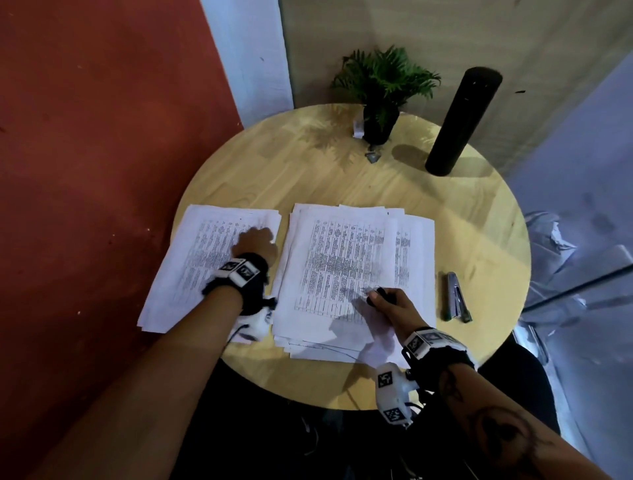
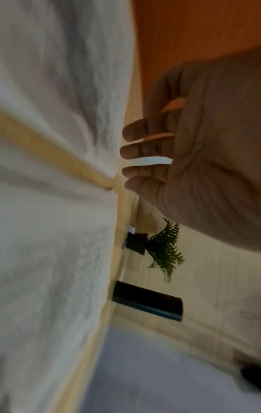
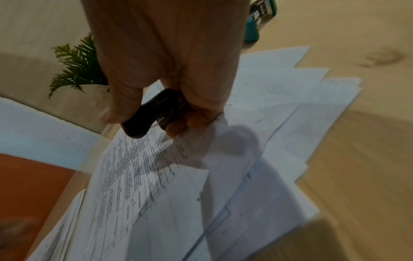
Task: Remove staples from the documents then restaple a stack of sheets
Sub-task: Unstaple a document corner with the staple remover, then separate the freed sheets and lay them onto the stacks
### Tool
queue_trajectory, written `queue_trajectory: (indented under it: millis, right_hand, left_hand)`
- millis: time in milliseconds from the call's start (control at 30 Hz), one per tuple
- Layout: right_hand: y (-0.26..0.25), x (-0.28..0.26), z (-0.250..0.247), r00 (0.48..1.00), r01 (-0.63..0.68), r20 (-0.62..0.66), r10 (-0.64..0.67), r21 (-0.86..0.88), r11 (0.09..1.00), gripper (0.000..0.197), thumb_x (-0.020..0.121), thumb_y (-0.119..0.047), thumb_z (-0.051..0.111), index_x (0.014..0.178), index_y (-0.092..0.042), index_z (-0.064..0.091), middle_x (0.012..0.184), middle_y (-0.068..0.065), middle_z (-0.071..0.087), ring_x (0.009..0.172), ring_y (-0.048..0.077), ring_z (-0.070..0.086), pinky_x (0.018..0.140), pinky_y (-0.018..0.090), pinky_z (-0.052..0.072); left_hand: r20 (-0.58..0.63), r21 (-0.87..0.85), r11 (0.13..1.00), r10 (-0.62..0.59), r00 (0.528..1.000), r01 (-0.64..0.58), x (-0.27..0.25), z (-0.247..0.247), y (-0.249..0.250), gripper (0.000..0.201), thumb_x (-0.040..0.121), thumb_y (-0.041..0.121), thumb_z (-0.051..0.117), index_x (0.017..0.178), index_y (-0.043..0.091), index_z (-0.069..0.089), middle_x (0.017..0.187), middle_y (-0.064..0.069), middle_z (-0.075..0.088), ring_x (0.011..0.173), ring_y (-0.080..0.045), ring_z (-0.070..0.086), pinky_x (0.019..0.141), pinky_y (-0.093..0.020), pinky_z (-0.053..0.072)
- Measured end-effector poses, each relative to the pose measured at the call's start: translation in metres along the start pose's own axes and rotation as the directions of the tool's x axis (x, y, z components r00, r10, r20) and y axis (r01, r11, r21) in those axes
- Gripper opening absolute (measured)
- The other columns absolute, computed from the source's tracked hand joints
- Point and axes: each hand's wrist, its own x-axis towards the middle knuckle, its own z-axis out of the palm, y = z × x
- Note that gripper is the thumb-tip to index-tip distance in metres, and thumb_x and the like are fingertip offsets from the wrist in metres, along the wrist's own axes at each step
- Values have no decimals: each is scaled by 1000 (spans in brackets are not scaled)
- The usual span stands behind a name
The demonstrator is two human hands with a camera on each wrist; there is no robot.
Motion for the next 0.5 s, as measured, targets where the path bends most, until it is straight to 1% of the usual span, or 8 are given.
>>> queue_trajectory:
  millis: [67, 133, 200, 267, 333, 367, 433, 500]
  right_hand:
    - [1, 1, 0, 1000, 0, 2, 0, 17, 1000, 83, 34, -75, 76, 69, -4, 50, 76, 10, 39, 74, 19, 38, 64, 27, 31]
    - [5, 2, -2, 1000, -1, 24, 0, 16, 1000, 78, 41, -73, 76, 66, -5, 49, 73, 10, 37, 73, 20, 36, 65, 29, 29]
    - [4, 1, -3, 1000, -19, 11, 19, 1, 1000, 63, 53, -62, 77, 61, -8, 46, 68, 7, 35, 68, 17, 35, 64, 28, 28]
    - [2, 0, -3, 1000, -30, 3, 30, -20, 999, 45, 71, -42, 74, 58, -10, 44, 62, 4, 34, 65, 15, 34, 64, 29, 27]
    - [3, 2, -3, 999, -49, -5, 49, -48, 998, 39, 76, -33, 72, 61, -8, 46, 65, 5, 37, 68, 16, 37, 66, 32, 30]
    - [4, 3, -3, 997, -69, -24, 68, -49, 996, 36, 78, -31, 73, 64, -9, 47, 69, 6, 43, 71, 15, 42, 68, 34, 35]
    - [7, 2, -2, 987, -133, -97, 131, -9, 991, 21, 82, -20, 71, 79, -10, 53, 88, 9, 56, 85, 17, 52, 83, 38, 43]
    - [8, 2, -1, 978, -168, -126, 169, 13, 986, 22, 83, -15, 69, 95, -7, 52, 102, 10, 58, 97, 19, 54, 93, 39, 43]
  left_hand:
    - [99, -152, 988, -19, 995, 34, -2, 12, 28, 61, 89, 36, 60, 138, 8, 39, 143, -19, 39, 130, -36, 39, 106, -44, 37]
    - [153, -272, 945, -142, 978, 180, -6, 27, 47, 94, 79, 48, 70, 147, 7, 19, 151, -19, 23, 139, -37, 26, 111, -48, 29]
    - [125, -309, 911, -247, 961, 274, -11, 42, 57, 109, 67, 55, 77, 146, 7, 19, 153, -16, 22, 140, -36, 23, 110, -53, 28]
    - [78, -256, 923, -276, 958, 287, -13, 51, 60, 104, 63, 56, 79, 142, 10, 30, 147, -13, 31, 136, -34, 30, 104, -56, 35]
    - [44, -206, 939, -271, 962, 274, -14, 54, 62, 97, 65, 55, 78, 139, 12, 34, 143, -13, 34, 133, -34, 34, 100, -56, 39]
    - [36, -199, 943, -266, 963, 267, -12, 55, 62, 96, 65, 53, 78, 139, 13, 33, 143, -13, 34, 132, -34, 34, 99, -56, 40]
    - [13, -249, 935, -257, 966, 253, -9, 57, 63, 92, 68, 47, 79, 138, 11, 34, 141, -14, 38, 129, -35, 39, 98, -54, 41]
    - [29, -393, 893, -226, 974, 219, -5, 59, 63, 79, 73, 38, 78, 135, 7, 39, 135, -15, 50, 119, -35, 52, 94, -48, 47]
